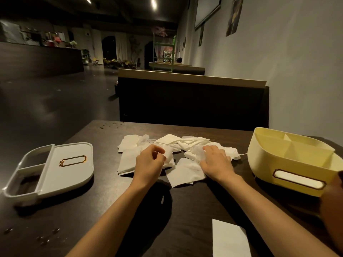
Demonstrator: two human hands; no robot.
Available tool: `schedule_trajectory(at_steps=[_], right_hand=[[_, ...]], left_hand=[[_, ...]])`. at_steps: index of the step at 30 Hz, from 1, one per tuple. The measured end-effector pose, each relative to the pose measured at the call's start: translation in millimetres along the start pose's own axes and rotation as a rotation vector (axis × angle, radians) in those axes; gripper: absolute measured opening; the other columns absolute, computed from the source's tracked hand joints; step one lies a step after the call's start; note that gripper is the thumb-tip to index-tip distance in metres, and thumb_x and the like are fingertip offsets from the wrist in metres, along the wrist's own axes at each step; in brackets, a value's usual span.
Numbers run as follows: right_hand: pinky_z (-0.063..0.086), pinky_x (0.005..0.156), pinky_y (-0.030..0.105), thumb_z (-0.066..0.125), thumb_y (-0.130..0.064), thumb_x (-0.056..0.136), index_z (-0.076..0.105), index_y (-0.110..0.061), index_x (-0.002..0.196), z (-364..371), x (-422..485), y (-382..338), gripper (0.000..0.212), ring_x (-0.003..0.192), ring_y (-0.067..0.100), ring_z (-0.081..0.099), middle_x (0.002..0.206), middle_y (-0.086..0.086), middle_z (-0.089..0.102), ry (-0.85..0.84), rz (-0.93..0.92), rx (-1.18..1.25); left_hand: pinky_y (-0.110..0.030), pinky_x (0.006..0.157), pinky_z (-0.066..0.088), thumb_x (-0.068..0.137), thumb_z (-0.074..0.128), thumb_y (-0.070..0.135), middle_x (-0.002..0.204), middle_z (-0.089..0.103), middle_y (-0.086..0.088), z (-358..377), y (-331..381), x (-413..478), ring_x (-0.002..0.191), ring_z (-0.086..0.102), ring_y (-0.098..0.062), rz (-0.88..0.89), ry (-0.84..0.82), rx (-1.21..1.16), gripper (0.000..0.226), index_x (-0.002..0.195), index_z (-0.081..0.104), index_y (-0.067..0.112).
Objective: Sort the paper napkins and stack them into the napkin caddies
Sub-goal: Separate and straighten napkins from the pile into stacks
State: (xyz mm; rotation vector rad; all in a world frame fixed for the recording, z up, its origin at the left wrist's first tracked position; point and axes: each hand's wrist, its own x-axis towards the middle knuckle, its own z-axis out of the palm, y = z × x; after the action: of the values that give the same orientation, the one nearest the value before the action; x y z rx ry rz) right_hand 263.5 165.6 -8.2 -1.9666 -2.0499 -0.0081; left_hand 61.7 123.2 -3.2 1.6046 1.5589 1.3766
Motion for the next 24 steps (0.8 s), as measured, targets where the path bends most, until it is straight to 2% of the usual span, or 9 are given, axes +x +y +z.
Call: schedule_trajectory(at_steps=[5,11,14,18,24], right_hand=[[0.038,0.09,0.041,0.044,-0.034,0.09,0.052,-0.017,0.112,0,12,-2,0.029,0.108,0.027,0.048,0.113,0.005,0.059,-0.004,-0.128,-0.14],[0.039,0.085,0.039,0.041,-0.019,0.094,0.055,-0.015,0.101,7,19,-1,0.016,0.098,0.026,0.053,0.102,0.005,0.062,0.07,-0.156,-0.199],[0.039,0.086,0.039,0.039,-0.013,0.093,0.056,-0.013,0.094,4,18,-1,0.017,0.093,0.027,0.054,0.098,0.007,0.063,0.114,-0.144,-0.157],[0.047,0.084,0.039,0.045,-0.02,0.092,0.06,-0.014,0.094,-15,-2,2,0.016,0.088,0.024,0.057,0.095,0.007,0.065,0.081,-0.141,0.006],[0.051,0.07,0.029,0.057,-0.025,0.088,0.063,-0.018,0.095,-64,-90,2,0.011,0.077,0.011,0.056,0.085,-0.005,0.061,-0.075,-0.246,0.152]], left_hand=[[-0.011,0.051,0.045,0.091,0.05,0.006,0.102,0.063,-0.008,1,-1,2,0.093,0.062,-0.024,0.0,0.002,0.017,0.015,0.099,0.058,0.015],[-0.013,0.054,0.046,0.09,0.05,0.005,0.101,0.062,-0.008,3,-3,1,0.091,0.062,-0.024,-0.007,-0.018,0.021,0.014,0.096,0.058,0.015],[-0.013,0.054,0.045,0.09,0.05,0.005,0.101,0.062,-0.009,3,-2,0,0.091,0.062,-0.024,-0.009,-0.025,0.016,0.014,0.096,0.058,0.015],[-0.014,0.054,0.046,0.091,0.049,0.005,0.098,0.063,-0.009,1,0,1,0.088,0.063,-0.023,0.0,-0.026,-0.006,0.015,0.094,0.058,0.016],[-0.031,0.07,0.053,0.088,0.05,0.003,0.092,0.064,-0.011,-2,6,-4,0.088,0.062,-0.026,0.022,-0.043,-0.023,0.014,0.093,0.06,0.013]])
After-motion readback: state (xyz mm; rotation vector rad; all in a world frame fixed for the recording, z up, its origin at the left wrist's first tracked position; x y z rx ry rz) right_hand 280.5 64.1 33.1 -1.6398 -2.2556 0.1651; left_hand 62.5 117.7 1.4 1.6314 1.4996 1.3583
